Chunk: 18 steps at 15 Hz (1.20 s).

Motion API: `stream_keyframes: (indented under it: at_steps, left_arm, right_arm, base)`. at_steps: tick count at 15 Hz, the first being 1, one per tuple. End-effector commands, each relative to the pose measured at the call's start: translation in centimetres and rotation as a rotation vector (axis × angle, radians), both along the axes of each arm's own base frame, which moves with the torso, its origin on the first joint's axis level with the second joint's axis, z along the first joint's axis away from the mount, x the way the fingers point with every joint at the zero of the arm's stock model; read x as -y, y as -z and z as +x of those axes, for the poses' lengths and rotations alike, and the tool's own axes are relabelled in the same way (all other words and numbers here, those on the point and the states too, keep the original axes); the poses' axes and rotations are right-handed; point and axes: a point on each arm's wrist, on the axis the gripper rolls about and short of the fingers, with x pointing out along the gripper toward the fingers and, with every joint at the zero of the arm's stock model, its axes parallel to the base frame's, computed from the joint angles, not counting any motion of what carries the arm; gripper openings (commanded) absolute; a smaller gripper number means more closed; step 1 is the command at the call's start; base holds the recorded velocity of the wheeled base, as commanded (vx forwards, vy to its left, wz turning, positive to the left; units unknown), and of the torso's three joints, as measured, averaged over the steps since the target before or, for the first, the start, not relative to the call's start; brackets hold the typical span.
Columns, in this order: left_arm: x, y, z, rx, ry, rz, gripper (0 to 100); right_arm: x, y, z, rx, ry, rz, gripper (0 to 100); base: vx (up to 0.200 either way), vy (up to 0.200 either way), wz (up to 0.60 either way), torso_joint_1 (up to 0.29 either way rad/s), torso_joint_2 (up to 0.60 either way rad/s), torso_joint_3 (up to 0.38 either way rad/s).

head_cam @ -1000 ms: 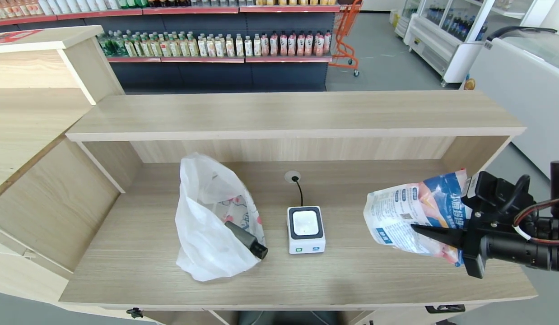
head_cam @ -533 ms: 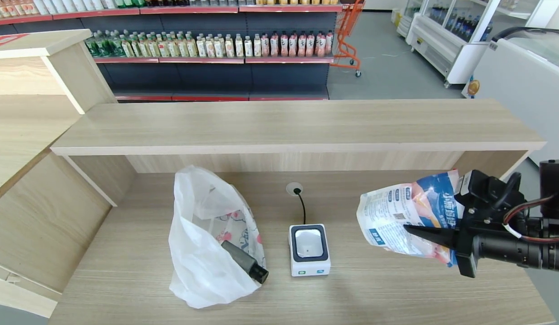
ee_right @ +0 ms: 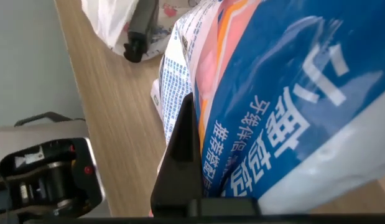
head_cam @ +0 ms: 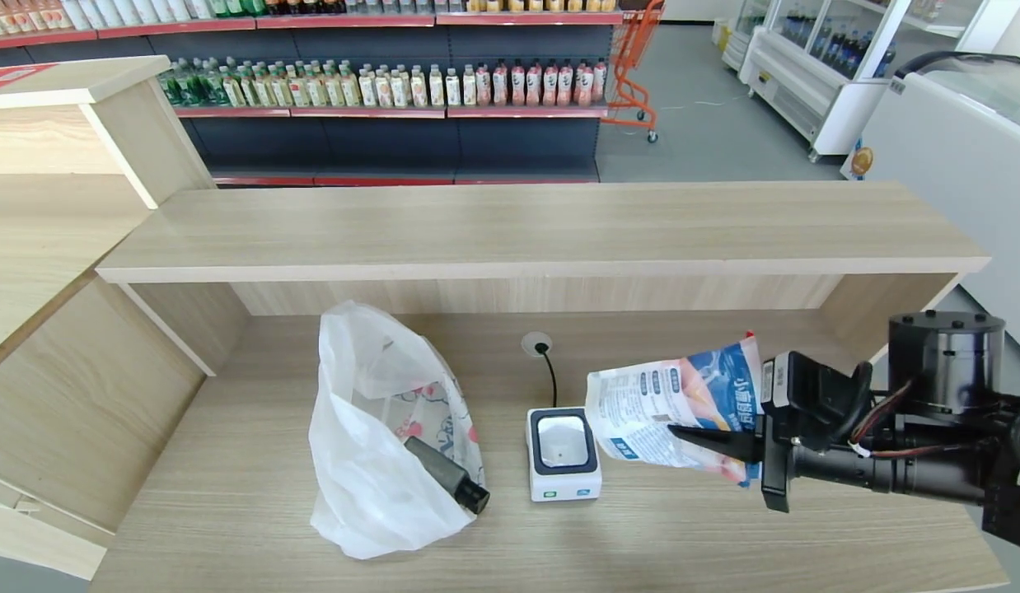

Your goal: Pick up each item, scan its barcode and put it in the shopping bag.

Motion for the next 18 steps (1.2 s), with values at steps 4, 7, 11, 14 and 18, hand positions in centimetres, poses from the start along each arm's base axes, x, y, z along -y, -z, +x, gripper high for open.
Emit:
stream_keyframes:
  at_steps: [4, 7, 11, 14, 18]
  left_arm:
    - [0.0, 0.0, 0.0, 0.000, 0.000, 0.000, 100]
    - [0.0, 0.0, 0.0, 0.000, 0.000, 0.000, 100]
    - [0.0, 0.0, 0.0, 0.000, 0.000, 0.000, 100]
    - [0.0, 0.0, 0.0, 0.000, 0.000, 0.000, 100]
    - [0.0, 0.0, 0.0, 0.000, -0.001, 0.000, 100]
  right_arm:
    - [1.8, 5.8, 2.8, 0.119, -0.173, -0.151, 0]
    - [1.8, 7.2, 3.5, 0.120, -0.233, -0.154, 0]
    - [1.1, 8.2, 6.1, 0.190, -0.321, -0.139, 0]
    - [0.7, 8.2, 7.5, 0.263, -0.379, -0.123, 0]
    - [0.4, 7.9, 8.4, 0.353, -0.438, -0.115, 0]
  base:
    - [0.000, 0.000, 0.00, 0.000, 0.00, 0.000]
    - [0.000, 0.000, 0.00, 0.000, 0.00, 0.000]
    - [0.000, 0.000, 0.00, 0.000, 0.00, 0.000]
    - [0.000, 0.000, 0.00, 0.000, 0.00, 0.000]
    - [0.000, 0.000, 0.00, 0.000, 0.00, 0.000]
